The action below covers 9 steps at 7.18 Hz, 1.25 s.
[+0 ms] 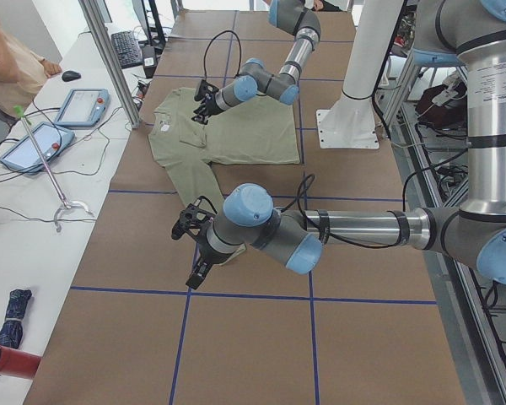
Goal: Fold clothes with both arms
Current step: 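Carry the grasped sleeve with the right gripper across the shirt chest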
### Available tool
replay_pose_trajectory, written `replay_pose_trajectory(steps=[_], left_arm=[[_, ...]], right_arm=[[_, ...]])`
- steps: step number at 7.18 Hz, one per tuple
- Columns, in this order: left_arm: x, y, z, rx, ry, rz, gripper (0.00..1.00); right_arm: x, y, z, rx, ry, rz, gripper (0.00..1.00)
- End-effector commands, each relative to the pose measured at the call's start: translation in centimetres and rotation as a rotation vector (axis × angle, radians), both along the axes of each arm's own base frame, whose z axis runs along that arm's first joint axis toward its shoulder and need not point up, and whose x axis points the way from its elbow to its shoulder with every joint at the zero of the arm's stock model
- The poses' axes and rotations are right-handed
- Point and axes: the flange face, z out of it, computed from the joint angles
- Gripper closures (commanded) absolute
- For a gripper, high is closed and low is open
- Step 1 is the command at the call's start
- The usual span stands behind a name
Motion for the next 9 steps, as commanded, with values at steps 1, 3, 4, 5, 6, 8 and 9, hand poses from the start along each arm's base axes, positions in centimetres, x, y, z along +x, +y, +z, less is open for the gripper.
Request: replay_pose_trajectory(steps=[1,3,4,5,6,8,9], left_arm=[[0.0,-0.7,-0.7,0.006,0.000,-0.008,0.00],[-0.1,-1.9,-2.0,0.069,-0.001,-0.007,0.00],[0.1,-1.3,-2.6,0.159,-0.006,-0.004,0.00],[3.2,-1.9,-1.7,0.120,0.032,0.023,0.00],[6.7,-1.1,-0.6,0.076,0.090,0.012,0.00],[14.8,1.6,2.9,0.070,0.175,-0.002,0.00],[19.0,2.2,4.9,0.052,0.166,0.032,0.00]], right_arm=[[2.5,-2.9,-2.0,-0.069,-0.062,-0.040,0.02],[8.2,-7.7,-0.9,-0.214,-0.191,-0.134,0.00],[13.0,-8.7,1.9,-0.211,-0.231,-0.240,0.00],[18.3,-9.7,6.1,-0.216,-0.259,-0.322,0.00],[22.9,-10.6,9.0,-0.204,-0.261,-0.393,0.00],[34.2,-10.7,18.8,-0.191,-0.247,-0.517,0.00],[38.4,-9.1,23.2,-0.188,-0.235,-0.544,0.00]])
